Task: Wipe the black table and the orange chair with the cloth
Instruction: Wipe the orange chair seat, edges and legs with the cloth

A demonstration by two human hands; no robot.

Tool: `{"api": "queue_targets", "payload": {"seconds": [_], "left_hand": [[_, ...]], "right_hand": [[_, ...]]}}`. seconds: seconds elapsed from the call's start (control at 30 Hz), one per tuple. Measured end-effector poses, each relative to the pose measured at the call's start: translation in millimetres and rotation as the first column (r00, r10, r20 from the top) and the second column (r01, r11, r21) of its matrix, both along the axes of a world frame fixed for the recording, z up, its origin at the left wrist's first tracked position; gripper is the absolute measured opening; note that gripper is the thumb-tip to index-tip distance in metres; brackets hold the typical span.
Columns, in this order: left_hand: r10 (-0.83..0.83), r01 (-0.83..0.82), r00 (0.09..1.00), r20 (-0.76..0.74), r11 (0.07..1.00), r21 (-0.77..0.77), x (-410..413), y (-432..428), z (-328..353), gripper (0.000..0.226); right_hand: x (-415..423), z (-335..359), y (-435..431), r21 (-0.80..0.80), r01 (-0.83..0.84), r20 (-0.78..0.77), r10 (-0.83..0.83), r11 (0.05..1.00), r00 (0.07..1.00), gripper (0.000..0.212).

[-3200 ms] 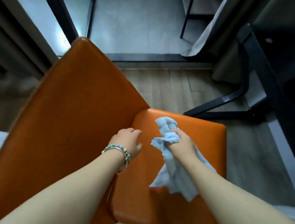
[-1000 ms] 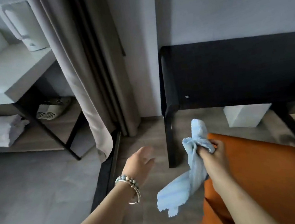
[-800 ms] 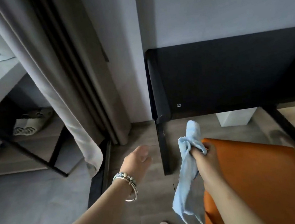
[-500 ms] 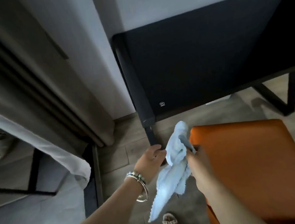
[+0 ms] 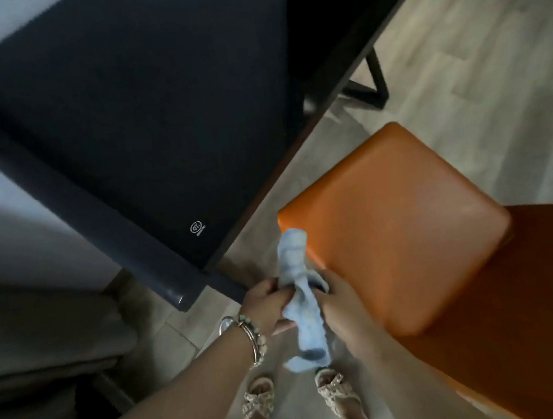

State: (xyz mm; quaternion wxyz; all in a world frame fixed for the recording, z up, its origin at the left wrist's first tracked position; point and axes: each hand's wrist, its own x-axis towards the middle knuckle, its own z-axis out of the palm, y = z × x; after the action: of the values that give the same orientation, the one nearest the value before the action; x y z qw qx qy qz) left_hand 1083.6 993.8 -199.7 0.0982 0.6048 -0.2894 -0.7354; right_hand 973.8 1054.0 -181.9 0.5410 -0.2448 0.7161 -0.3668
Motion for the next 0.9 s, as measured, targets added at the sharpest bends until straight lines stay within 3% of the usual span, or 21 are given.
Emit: {"api": "queue_targets", "payload": {"seconds": [0.17, 0.23, 0.3, 0.37, 0.5, 0.6, 0.67, 0.83, 0.9], "left_hand": [[-0.057, 0.081, 0.989, 0.139, 0.981, -0.177, 9.1, -22.5, -45.2, 0.005], [-0.028, 0.065, 0.985, 0.171, 0.975, -0.213, 10.7, -26.0, -66.9, 0.006], [0.004, 0.043, 0.982, 0.187, 0.968, -0.246, 10.0, -28.3, -94.4, 0.01], [0.028, 0.026, 0.982, 0.186, 0.96, -0.278, 2.4, -30.9, -129.1, 0.014], [0.167, -0.126, 0.981, 0.097, 0.934, -0.335, -23.9, -51.2, -182.4, 0.018], [0.165, -0.153, 0.986, 0.0, 0.915, -0.375, -51.9, -64.7, -216.0, 0.01], [0.189, -0.212, 0.977, -0.097, 0.903, -0.374, -65.4, -70.0, -235.8, 0.011], [0.337, -0.416, 0.907, -0.253, 0.815, -0.403, -87.8, -84.7, -263.0, 0.05], [0.382, -0.466, 0.884, -0.271, 0.777, -0.424, -92.6, -92.0, -266.1, 0.059]], "right_hand": [[-5.2, -45.6, 4.1, 0.092, 0.133, 0.061, -0.139, 0.987, 0.988, 0.036], [-24.6, -78.7, 12.3, 0.222, 0.145, -0.224, -0.094, 0.964, 0.97, 0.048], [-52.0, -110.6, 13.4, 0.371, 0.149, -0.557, 0.091, 0.917, 0.825, 0.05], [-76.9, -147.4, 13.5, 0.409, 0.182, -0.663, 0.155, 0.894, 0.732, 0.053], [-88.2, -211.5, 13.7, 0.399, 0.188, -0.733, 0.188, 0.898, 0.654, 0.056], [-79.2, -246.6, 17.8, 0.339, 0.208, -0.848, 0.202, 0.918, 0.49, 0.057], [-78.4, -255.2, 16.7, 0.221, 0.24, -0.905, 0.107, 0.945, 0.412, 0.058], [-77.5, -260.8, 19.2, 0.131, 0.215, -0.96, 0.069, 0.968, 0.273, 0.056], [-77.7, -258.5, 21.1, 0.175, 0.204, -0.946, 0.107, 0.963, 0.306, 0.053]]}}
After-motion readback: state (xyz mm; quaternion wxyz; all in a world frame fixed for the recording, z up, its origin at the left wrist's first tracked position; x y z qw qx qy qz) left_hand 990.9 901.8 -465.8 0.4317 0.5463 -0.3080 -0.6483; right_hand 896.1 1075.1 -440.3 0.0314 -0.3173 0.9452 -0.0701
